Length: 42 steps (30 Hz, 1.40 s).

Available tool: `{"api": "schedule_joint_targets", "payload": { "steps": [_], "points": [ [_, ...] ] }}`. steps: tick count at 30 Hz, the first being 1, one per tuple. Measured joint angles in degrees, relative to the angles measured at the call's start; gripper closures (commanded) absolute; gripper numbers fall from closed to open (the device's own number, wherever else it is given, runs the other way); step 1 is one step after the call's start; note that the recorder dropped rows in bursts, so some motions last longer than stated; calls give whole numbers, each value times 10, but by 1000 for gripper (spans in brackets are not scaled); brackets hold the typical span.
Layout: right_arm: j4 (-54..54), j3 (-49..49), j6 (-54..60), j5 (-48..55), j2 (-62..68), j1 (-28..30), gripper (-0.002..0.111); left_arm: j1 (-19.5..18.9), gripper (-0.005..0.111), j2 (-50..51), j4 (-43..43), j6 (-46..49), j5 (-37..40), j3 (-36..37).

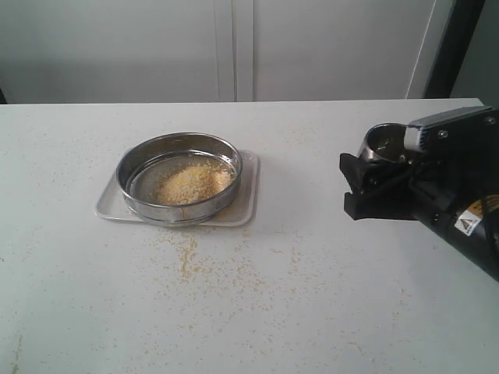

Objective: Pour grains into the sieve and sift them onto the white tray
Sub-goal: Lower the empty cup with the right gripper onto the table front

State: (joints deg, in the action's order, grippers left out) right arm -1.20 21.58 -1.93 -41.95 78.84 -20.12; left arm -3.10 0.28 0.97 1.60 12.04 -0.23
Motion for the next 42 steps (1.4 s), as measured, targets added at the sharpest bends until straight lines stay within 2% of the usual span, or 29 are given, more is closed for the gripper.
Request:
{"api": "schedule_joint_targets", "payload": {
  "steps": [5,12,24,29,33,42],
  "points": [
    [1,24,0,-52,88,0,108,0,107,0,0,0,0,0],
    [-47,91,19,-66,208,0,108,0,107,0,0,0,0,0],
    [-54,124,26,-111,314,0,108,0,107,0,0,0,0,0],
    [-216,81,-1,-186,317,1,108,0,107,0,0,0,0,0],
    [-377,100,-72,-216,325,-5,108,0,107,0,0,0,0,0],
    [-409,123,-92,-242,386,-21,108,0,107,0,0,0,0,0]
  ]
}}
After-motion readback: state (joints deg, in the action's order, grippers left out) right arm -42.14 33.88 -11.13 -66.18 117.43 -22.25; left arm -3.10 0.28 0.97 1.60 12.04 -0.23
